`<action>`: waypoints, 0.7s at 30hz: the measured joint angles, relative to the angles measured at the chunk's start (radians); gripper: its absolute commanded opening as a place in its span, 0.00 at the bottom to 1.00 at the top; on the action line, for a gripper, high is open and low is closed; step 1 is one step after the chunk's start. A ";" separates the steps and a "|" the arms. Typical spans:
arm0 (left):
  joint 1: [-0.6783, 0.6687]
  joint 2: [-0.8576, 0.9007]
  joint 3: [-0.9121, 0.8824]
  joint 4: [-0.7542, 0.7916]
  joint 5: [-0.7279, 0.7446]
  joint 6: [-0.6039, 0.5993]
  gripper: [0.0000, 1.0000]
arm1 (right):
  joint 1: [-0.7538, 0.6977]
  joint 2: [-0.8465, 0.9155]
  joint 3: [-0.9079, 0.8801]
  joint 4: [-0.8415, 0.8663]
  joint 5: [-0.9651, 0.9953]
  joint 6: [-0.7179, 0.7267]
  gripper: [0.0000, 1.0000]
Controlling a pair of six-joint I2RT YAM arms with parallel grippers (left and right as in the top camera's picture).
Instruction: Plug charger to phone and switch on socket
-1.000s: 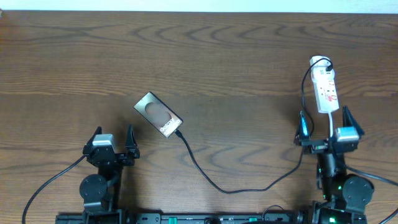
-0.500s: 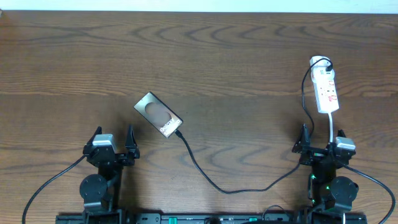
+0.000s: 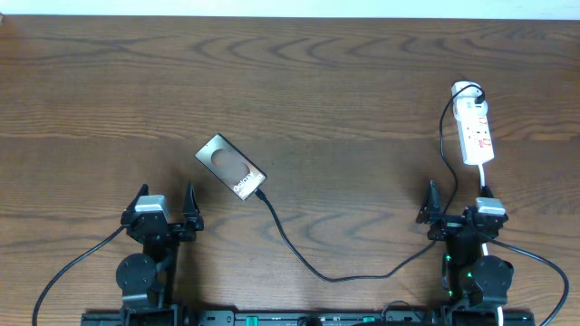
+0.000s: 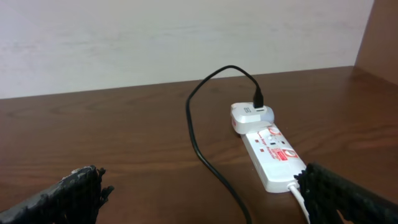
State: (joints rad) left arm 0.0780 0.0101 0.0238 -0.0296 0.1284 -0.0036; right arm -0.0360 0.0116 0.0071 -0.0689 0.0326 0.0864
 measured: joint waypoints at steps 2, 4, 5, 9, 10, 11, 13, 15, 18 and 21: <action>0.000 0.000 0.000 0.000 0.000 0.000 0.83 | 0.024 0.000 0.000 0.003 0.024 -0.010 0.99; 0.000 0.000 0.000 0.000 0.000 0.000 0.83 | 0.032 0.000 0.000 0.005 0.051 -0.017 0.99; 0.000 0.000 0.000 0.000 0.000 0.000 0.83 | 0.032 0.000 0.000 0.005 0.053 -0.019 0.99; 0.000 0.000 0.000 0.000 0.000 0.000 0.83 | 0.032 0.000 0.000 0.005 0.053 -0.019 0.99; 0.000 0.000 0.000 0.000 0.000 0.000 0.83 | 0.032 0.000 0.000 0.005 0.053 -0.019 0.99; 0.000 0.000 0.000 0.000 0.000 0.000 0.83 | 0.032 0.000 0.000 0.005 0.053 -0.019 0.99; 0.000 0.000 0.000 0.000 0.000 0.000 0.83 | 0.032 0.000 0.000 0.005 0.053 -0.019 0.99; 0.000 0.000 0.000 0.000 0.000 0.000 0.83 | 0.032 0.000 0.000 0.005 0.053 -0.019 0.99; 0.000 0.000 0.000 0.000 0.000 0.000 0.83 | 0.032 0.000 0.000 0.005 0.053 -0.019 0.99; 0.000 0.000 0.000 0.000 0.000 0.000 0.83 | 0.032 0.000 0.000 0.005 0.053 -0.019 0.99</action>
State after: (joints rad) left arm 0.0780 0.0101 0.0238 -0.0296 0.1284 -0.0036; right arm -0.0044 0.0116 0.0071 -0.0639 0.0853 0.0669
